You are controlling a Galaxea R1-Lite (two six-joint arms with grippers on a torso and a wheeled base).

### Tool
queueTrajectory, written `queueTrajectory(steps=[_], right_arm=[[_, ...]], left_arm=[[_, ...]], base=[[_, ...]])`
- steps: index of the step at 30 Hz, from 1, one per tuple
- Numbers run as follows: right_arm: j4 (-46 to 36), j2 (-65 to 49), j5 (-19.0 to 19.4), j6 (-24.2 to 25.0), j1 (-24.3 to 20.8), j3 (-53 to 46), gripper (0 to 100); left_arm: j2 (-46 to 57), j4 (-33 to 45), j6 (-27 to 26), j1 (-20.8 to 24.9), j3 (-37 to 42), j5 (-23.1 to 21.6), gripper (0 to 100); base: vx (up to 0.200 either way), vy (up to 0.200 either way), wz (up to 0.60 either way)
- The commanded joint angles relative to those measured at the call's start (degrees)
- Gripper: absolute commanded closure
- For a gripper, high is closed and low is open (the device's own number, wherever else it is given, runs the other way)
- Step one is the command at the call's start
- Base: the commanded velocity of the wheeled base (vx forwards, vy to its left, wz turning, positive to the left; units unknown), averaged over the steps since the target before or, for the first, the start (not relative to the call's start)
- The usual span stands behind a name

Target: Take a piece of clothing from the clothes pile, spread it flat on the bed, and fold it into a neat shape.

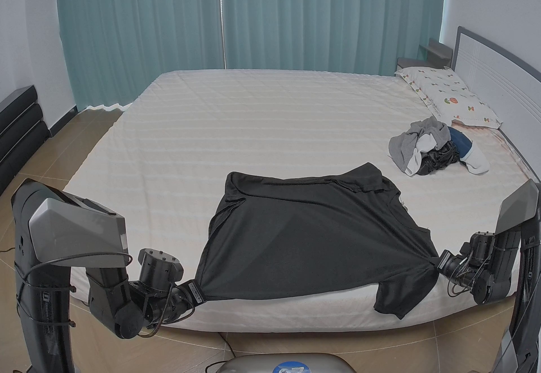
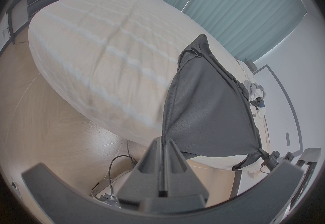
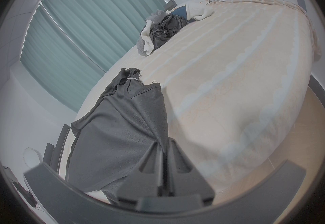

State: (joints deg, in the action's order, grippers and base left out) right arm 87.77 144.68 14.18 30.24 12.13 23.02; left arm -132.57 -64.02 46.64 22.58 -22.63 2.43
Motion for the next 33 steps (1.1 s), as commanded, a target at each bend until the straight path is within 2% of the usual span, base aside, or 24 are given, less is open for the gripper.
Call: queueTrajectory(steps=[1,2,11,12,13,14,17,19,22,24,33], right_arm=[[0.03,0.52,0.06,0.08,-0.09,0.1,0],[0.12,0.52,0.06,0.08,-0.09,0.1,0],[1.7,-0.36,1.2,2.71,0.09,-0.87,0],[1.7,-1.5,1.29,5.53,0.26,-0.87,0],[1.7,-1.5,1.29,5.53,0.26,-0.87,0],[1.7,-3.17,1.38,9.39,0.35,-0.69,0],[1.7,-5.46,1.47,14.84,0.53,-0.25,0],[1.7,-7.22,1.47,20.29,0.7,-0.08,0],[1.7,-7.74,1.29,23.98,0.79,0.28,0],[1.7,-7.74,1.2,24.77,0.88,0.36,0],[1.79,-7.74,-0.64,24.6,0.79,0.36,0]], left_arm=[[-0.23,0.04,0.03,0.01,-0.75,0.12,100],[-0.32,0.04,0.12,0.01,-0.75,0.12,0],[-0.23,-0.75,0.38,-0.08,-1.28,-0.05,0],[-0.14,-0.75,0.64,-0.08,-1.63,-0.05,0],[-0.14,-0.75,0.64,-0.08,-1.63,-0.05,0],[0.03,-0.84,0.82,-0.34,-2.07,-0.05,0],[0.56,-0.93,1.7,-0.78,-2.51,-0.14,0],[0.82,-1.89,2.58,-0.78,-2.51,-0.05,0],[1.26,-4.44,3.46,-1.04,-2.34,-0.23,0],[1.26,-5.06,4.25,-1.4,-2.34,-0.4,0],[0.74,-5.32,4.16,-1.22,-2.16,-1.28,0]], base=[[0.0,0.0,0.0],[0.0,0.0,0.0],[0.0,0.0,0.0],[0.0,0.0,0.0],[0.0,0.0,0.0],[0.0,0.0,0.0],[0.0,0.0,0.0],[0.0,0.0,0.0],[0.0,0.0,0.0],[0.0,0.0,0.0],[0.2,0.0,0.0]])
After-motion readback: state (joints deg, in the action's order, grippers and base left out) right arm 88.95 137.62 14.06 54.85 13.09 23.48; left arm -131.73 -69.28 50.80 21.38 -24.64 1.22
